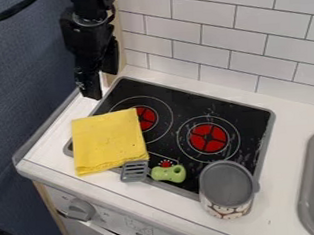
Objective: Move the can to the upper left side of the stove
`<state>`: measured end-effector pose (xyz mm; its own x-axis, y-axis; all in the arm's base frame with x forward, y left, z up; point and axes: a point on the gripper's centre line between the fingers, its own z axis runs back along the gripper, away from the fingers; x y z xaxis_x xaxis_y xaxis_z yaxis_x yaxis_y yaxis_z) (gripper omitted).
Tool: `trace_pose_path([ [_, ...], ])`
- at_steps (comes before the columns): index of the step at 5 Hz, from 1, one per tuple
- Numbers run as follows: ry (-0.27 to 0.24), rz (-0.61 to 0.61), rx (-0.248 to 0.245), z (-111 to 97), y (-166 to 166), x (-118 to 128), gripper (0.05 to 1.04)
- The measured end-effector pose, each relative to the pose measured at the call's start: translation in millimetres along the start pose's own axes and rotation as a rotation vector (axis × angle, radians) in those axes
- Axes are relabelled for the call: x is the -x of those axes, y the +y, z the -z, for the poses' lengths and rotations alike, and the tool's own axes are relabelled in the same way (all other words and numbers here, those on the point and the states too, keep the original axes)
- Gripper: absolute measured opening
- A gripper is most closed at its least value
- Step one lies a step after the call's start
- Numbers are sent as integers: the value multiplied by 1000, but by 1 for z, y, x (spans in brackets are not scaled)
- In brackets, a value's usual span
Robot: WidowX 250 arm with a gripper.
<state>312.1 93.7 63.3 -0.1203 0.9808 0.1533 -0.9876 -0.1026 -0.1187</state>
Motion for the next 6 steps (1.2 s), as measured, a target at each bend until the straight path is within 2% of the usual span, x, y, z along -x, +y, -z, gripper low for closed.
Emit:
trace_pose_path([
  [1, 8, 3, -29, 9, 4, 2, 998],
  [2, 52, 61, -47, 10, 19, 22, 998],
  [3, 47, 175, -31, 0, 34, 48, 998],
  [4, 81, 281, -8, -4, 54, 78, 999],
  [5, 101, 443, -29, -2, 81, 122, 998],
  [6, 114, 613, -21, -7, 104, 158, 998],
])
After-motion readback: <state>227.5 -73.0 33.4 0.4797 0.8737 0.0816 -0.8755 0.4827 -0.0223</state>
